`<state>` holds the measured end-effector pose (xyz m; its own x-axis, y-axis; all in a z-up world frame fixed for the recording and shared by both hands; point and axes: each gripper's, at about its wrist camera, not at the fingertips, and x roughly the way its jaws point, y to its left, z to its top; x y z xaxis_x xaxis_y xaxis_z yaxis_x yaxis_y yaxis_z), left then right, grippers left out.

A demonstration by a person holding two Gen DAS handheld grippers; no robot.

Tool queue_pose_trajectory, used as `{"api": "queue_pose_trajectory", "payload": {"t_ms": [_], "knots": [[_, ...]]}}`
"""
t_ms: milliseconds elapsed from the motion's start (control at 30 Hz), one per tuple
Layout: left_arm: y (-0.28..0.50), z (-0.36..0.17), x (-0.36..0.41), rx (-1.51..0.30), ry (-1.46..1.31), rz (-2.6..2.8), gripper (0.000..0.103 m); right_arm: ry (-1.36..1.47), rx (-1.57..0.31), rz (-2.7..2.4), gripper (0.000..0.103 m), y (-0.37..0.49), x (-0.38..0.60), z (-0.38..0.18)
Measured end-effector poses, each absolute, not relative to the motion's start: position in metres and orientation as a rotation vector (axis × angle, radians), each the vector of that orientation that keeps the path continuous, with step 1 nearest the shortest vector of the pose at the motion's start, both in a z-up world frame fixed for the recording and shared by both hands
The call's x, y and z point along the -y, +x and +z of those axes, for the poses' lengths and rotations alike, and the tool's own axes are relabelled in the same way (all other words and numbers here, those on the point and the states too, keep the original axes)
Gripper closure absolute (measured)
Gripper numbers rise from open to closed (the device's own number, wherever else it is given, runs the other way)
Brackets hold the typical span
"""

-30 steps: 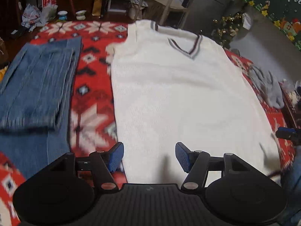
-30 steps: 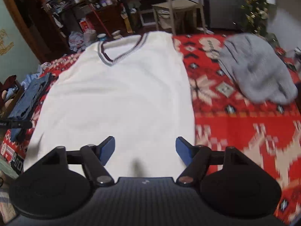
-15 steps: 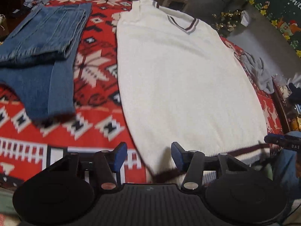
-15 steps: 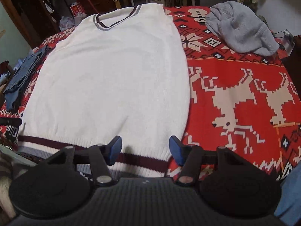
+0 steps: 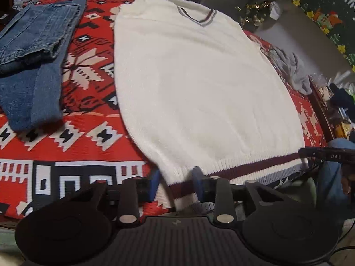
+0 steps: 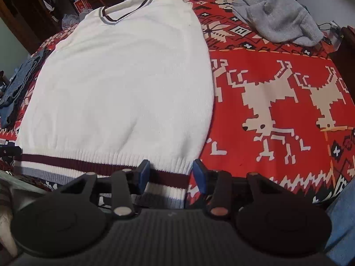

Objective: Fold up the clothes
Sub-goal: 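Grasp the striped hem with both tools and pull it straight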

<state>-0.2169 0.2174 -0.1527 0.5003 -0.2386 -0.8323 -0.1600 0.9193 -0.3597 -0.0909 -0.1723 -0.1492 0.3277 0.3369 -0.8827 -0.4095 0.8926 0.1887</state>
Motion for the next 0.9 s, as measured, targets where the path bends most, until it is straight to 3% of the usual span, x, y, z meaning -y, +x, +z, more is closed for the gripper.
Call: {"api": "queue_pose_trajectory", "payload": {"t_ms": [33,167,233,267,300,633,900], "knots": [[-0.216,-0.153,-0.216,-1.059,-0.410,-0.048,0.086,-0.080,-1.136,0.482,0.057,-0.091,0.172,-0.149],[-0.217,-0.153,-0.213,-1.060,-0.391,-0.052,0.092,-0.055,-1.145,0.497,0.055,-0.091,0.172,-0.149],[-0.218,-0.152,-0.216,-1.052,-0.401,-0.054,0.095,-0.068,-1.146,0.520,0.065,-0.094,0.168,-0.149],[-0.219,-0.150,-0.218,-1.048,-0.415,-0.056,0.096,-0.084,-1.146,0.531,0.075,-0.096,0.166,-0.149],[-0.220,-0.149,-0.220,-1.044,-0.429,-0.059,0.096,-0.083,-1.148,0.534,0.075,-0.097,0.166,-0.149],[-0.223,-0.153,-0.233,-1.063,-0.645,-0.132,0.096,0.236,-1.285,0.514,0.072,-0.085,0.193,-0.157],[-0.221,-0.157,-0.235,-1.070,-0.680,-0.114,0.094,0.273,-1.162,0.554,0.068,-0.087,0.191,-0.145]]}}
